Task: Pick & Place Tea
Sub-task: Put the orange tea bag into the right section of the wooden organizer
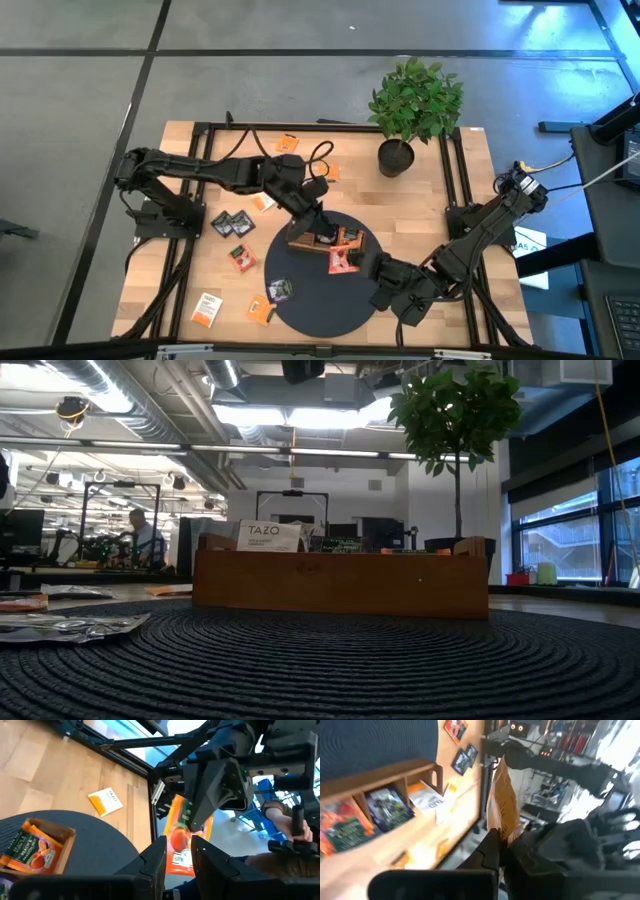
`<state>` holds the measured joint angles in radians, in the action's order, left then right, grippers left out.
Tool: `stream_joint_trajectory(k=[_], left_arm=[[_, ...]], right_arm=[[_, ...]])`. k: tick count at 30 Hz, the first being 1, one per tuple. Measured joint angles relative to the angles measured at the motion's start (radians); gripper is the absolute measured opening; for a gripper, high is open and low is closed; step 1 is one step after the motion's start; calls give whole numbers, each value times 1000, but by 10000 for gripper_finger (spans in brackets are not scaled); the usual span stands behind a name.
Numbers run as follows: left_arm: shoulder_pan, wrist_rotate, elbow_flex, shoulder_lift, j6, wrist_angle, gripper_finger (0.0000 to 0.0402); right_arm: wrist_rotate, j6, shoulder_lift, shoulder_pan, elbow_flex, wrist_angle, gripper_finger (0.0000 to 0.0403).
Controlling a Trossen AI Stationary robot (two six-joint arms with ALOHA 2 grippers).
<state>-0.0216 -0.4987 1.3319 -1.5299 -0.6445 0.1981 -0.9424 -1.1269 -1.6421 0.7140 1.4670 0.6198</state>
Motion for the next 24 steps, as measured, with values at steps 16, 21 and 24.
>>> stream_joint_trajectory(k=[16,21,24], left_arm=[[-23,-68,0,0,-78,-10,86],[-37,-69,0,0,-77,-14,86],[-37,-71,0,0,-76,-16,86]], right_arm=[[-31,-379,0,-51,-1,-191,11],[-29,-440,0,-62,-1,-235,11],[-23,-491,0,-62,-1,-259,12]])
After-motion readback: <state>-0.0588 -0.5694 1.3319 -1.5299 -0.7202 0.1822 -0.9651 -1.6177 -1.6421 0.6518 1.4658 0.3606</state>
